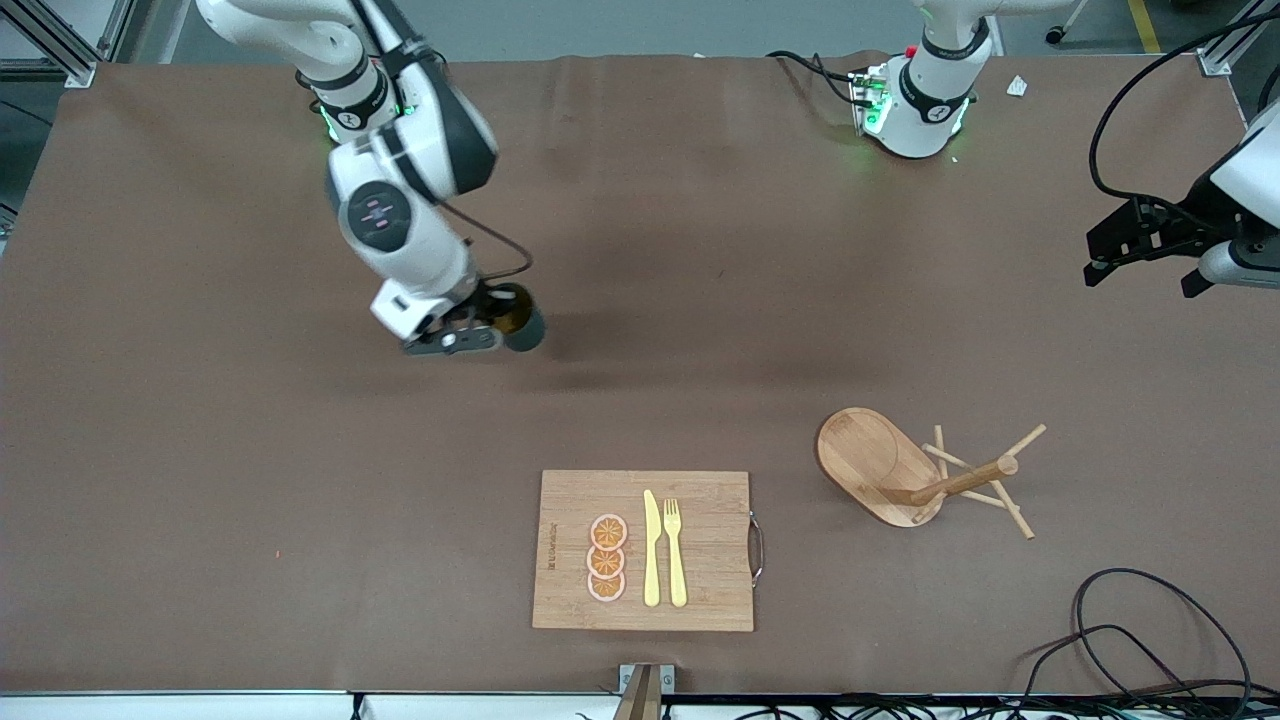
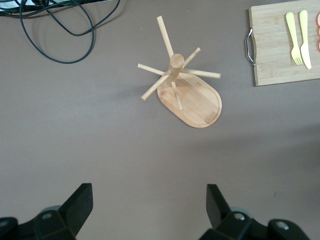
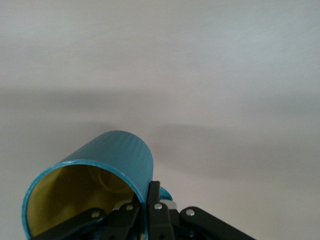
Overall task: Pass cup and hang on rack
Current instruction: 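Lift the mug with the right gripper and carry it toward table center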
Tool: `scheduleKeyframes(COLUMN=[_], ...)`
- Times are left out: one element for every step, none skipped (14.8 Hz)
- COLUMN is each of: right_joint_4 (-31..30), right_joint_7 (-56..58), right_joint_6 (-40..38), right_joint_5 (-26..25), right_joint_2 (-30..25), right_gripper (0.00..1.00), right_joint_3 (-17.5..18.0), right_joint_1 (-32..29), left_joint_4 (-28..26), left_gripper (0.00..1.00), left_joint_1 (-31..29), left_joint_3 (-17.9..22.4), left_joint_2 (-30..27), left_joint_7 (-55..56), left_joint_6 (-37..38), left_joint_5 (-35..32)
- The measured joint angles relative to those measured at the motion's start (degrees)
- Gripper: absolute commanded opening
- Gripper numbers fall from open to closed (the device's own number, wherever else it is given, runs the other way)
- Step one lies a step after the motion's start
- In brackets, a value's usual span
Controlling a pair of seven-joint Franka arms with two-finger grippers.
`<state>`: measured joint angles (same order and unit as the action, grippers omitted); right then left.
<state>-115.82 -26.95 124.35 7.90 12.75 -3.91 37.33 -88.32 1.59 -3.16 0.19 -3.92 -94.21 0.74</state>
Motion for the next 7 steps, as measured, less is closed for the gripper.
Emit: scheduleKeyframes(right_joint_4=[1.41, 2.93, 4.53, 6.1, 7.62, 9.18, 10.73], right_joint_7=[-3.75, -7.24, -10.13, -11.76, -12.21, -12.25, -12.26], right_joint_6=[0.64, 1.42, 2.23, 3.16, 4.13, 5.21, 6.11], right_joint_5=[0.0, 0.0, 0.0, -0.04, -0.12, -0.2, -0.26], right_joint_2=[1.35, 3.11, 5.13, 7.23, 9.33, 11.42, 13.45], right_gripper=[0.0, 0.0, 0.0, 0.01, 0.01, 0.01, 0.01], right_joint_3=[0.0, -0.02, -0.05, -0.07, -0.09, -0.12, -0.15], right_joint_1=[2.34, 4.33, 6.06, 7.55, 8.86, 10.07, 11.24], left_joint_4=[0.0, 0.0, -0.01, -0.01, -0.01, -0.02, -0.02], left_gripper=[1.0, 1.0, 1.0, 1.0, 1.0, 1.0, 1.0], left_joint_1=[0.0, 0.0, 0.0, 0.0, 0.0, -0.01, 0.0], left_joint_3=[0.0, 0.0, 0.0, 0.0, 0.0, 0.0, 0.0], left_joint_2=[0.0, 0.01, 0.01, 0.01, 0.01, 0.02, 0.02], left_joint_7=[0.0, 0.0, 0.0, 0.0, 0.0, 0.0, 0.0], left_joint_6=[0.0, 0.0, 0.0, 0.0, 0.0, 0.0, 0.0], left_joint_5=[0.0, 0.0, 0.0, 0.0, 0.0, 0.0, 0.0])
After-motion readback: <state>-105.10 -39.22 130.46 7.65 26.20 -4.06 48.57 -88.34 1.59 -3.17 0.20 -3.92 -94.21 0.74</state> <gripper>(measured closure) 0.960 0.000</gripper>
